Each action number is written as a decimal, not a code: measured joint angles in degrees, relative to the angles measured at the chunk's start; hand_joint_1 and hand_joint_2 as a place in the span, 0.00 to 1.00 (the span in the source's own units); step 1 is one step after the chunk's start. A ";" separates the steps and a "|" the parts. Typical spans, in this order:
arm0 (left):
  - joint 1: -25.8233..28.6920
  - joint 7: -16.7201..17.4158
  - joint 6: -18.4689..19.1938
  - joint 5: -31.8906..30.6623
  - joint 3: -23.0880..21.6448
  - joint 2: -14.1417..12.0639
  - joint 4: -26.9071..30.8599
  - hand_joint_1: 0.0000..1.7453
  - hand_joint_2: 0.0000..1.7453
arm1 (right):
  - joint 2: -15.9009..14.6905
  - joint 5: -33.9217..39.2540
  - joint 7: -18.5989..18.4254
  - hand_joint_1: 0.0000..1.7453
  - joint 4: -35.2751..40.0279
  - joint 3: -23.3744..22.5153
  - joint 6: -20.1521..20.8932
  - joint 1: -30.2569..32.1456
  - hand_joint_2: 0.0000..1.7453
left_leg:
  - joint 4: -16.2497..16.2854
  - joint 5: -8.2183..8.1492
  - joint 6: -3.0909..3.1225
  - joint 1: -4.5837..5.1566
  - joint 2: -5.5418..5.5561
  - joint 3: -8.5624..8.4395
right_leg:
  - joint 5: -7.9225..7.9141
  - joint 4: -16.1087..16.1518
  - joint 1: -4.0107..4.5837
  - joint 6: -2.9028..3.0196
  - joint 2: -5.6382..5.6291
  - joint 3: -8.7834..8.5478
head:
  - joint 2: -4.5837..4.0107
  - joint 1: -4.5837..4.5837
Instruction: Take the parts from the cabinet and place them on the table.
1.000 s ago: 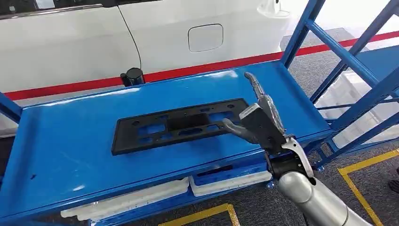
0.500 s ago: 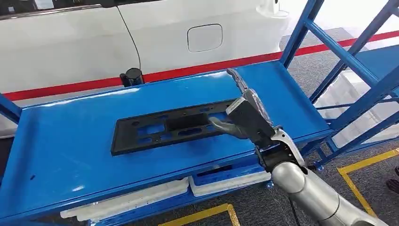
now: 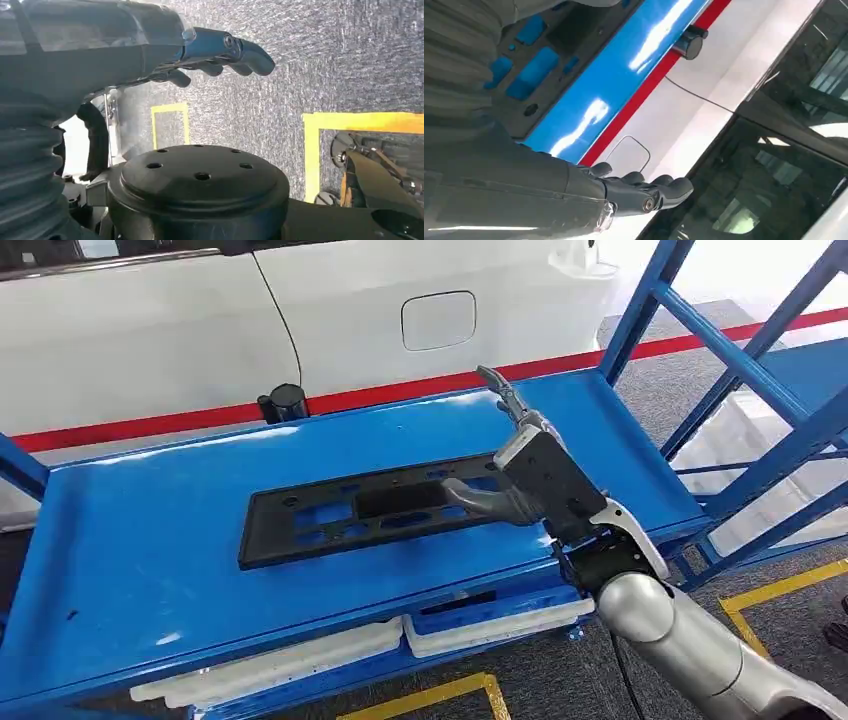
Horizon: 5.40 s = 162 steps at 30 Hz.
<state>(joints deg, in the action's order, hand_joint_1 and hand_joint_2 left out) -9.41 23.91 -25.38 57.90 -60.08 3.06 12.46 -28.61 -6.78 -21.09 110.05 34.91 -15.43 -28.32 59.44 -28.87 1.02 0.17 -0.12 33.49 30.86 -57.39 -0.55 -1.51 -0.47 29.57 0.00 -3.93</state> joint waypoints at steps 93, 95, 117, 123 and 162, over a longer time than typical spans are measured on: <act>1.24 -8.90 2.65 5.40 0.09 -1.03 -0.50 0.00 1.00 | -17.44 6.73 -17.31 0.00 11.17 7.95 23.19 0.16 1.00 | 0.01 0.07 0.08 -0.02 0.08 0.13 | 0.01 0.04 0.02 -0.01 0.17 0.01 | 0.00 0.02; 1.24 -8.87 2.65 5.49 0.09 -1.03 -0.50 0.00 1.00 | -17.55 6.51 -16.98 0.00 11.12 8.46 22.89 0.12 1.00 | 0.01 0.07 0.08 -0.02 0.03 0.13 | 0.00 0.04 0.02 -0.01 0.16 0.02 | 0.00 0.02; 1.25 -9.31 2.67 6.40 0.09 -1.05 -0.52 0.00 1.00 | -17.31 -20.14 -16.26 0.00 11.32 10.25 22.86 0.58 1.00 | 0.00 0.07 0.08 -0.02 -0.31 0.11 | 0.00 0.04 0.02 -0.01 0.07 0.04 | 0.00 0.04; 1.26 -9.29 2.56 6.78 0.09 -1.05 -0.52 0.00 1.00 | -16.63 -31.70 -17.40 0.00 12.24 9.16 24.07 2.45 1.00 | 0.00 0.06 0.08 -0.02 -0.29 0.11 | 0.00 0.04 0.02 -0.01 0.07 0.04 | 0.00 0.04; 1.25 -8.66 2.58 7.58 0.04 -1.12 -0.52 0.00 1.00 | -14.58 -31.08 -17.64 0.00 11.45 6.12 29.09 8.63 1.00 | 0.00 0.06 0.08 -0.02 -0.20 0.13 | 0.01 0.05 0.02 -0.01 0.09 0.04 | 0.00 0.07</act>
<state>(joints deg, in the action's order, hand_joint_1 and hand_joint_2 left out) -8.16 15.26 -22.80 65.48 -60.04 1.95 11.93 -43.19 -37.85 -38.73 121.50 41.03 13.66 -19.69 59.44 -28.81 1.10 0.14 -0.33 33.62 30.87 -57.34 -0.53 -1.52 -0.37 29.62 0.00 -3.87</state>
